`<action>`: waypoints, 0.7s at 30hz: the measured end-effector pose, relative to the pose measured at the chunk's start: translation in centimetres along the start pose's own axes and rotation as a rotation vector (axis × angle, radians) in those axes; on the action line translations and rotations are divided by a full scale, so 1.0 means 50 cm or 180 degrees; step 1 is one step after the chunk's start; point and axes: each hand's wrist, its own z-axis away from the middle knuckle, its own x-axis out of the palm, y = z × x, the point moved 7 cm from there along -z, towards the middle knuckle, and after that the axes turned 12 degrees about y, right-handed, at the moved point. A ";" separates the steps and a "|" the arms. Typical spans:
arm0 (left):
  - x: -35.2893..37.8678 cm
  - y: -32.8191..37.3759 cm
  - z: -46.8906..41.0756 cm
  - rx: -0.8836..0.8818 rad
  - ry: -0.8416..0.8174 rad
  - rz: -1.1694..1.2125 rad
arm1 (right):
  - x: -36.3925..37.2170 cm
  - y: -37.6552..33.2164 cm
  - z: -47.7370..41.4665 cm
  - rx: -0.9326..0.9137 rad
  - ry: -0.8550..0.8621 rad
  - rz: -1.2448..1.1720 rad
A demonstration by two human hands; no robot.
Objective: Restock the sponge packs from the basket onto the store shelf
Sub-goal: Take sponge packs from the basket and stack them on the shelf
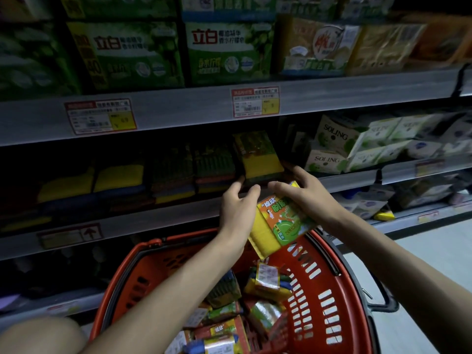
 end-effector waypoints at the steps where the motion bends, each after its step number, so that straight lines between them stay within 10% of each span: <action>1: 0.001 -0.001 -0.001 -0.0007 0.0019 0.0027 | 0.000 -0.002 -0.001 0.0042 -0.0009 -0.0030; 12: -0.016 -0.016 -0.007 -0.0063 0.0536 0.0202 | -0.048 -0.006 -0.005 0.0201 0.0068 0.0523; 21: -0.016 -0.064 -0.014 -0.1291 0.0647 0.0767 | -0.061 0.032 0.005 0.0598 -0.0196 0.0858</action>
